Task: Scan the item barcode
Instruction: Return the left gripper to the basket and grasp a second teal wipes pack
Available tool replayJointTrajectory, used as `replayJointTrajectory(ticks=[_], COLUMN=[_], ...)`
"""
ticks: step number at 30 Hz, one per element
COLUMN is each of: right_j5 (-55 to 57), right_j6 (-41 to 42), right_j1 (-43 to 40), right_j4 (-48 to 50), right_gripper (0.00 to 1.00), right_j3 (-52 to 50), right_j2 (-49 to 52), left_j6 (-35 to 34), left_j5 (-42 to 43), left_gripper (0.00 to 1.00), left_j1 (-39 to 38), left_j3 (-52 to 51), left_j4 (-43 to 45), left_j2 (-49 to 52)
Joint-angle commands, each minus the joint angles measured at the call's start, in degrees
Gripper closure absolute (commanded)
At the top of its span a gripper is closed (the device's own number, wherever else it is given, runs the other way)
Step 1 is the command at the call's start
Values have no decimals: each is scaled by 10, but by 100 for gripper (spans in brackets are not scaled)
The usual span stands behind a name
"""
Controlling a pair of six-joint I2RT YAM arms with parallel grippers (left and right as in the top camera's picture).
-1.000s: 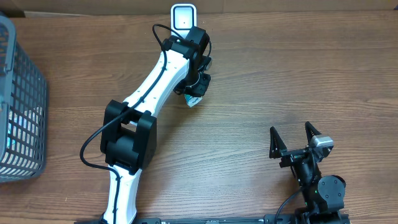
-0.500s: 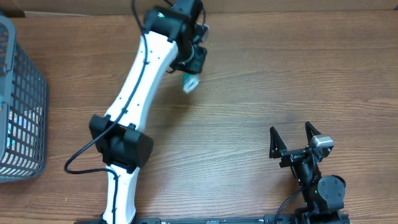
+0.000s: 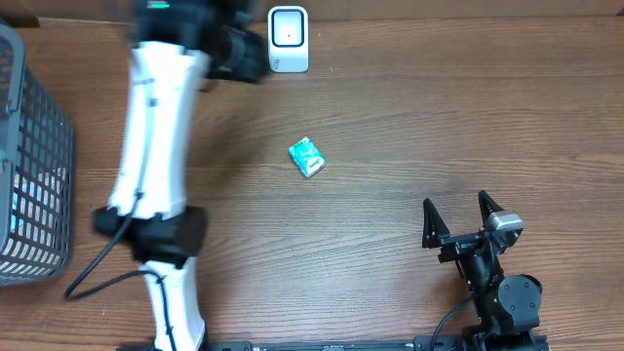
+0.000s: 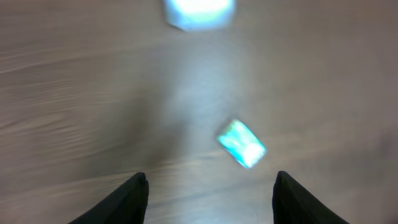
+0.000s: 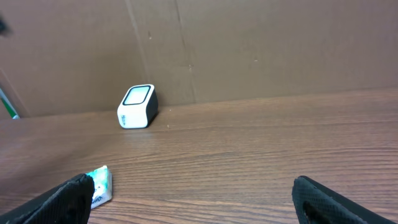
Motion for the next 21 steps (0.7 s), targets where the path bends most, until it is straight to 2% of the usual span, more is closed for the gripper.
replayJointTrajectory(ticks=[1,5,6,12,13,14,18,21], right_j5=[4,4,4,4,4,3,4,4], right_j6=[1,1,1,1,1,1,1,1], right_j1=[-2,-2,-2,-2,-2,-2,-2,-2], right_j4=[1,1,1,1,1,1,1,1], right_gripper=[0,0,0,0,0,0,0,0], right_j3=[-6,-6,-6,-6,-6,-6,-6,-6], right_j2=[-6,-6,-6,-6,-6,-6,-6,-6], left_j6=[-70,-108,-117,-129,-132,-134,-137,-135], left_j5=[-14,-3,5,-3,-16,-29,-115,-118], left_gripper=[46,37,29,28,18,1,0,0], left_j1=[149,304,383,543,574,586,615,625], left_j3=[36,36,35,8,-5,-11,-43,-58], left_j4=[0,-12,-26,-33,-31,-31,-26,-15], left_j2=[-99,-124,-122,-95,-82,-76,-47,-23])
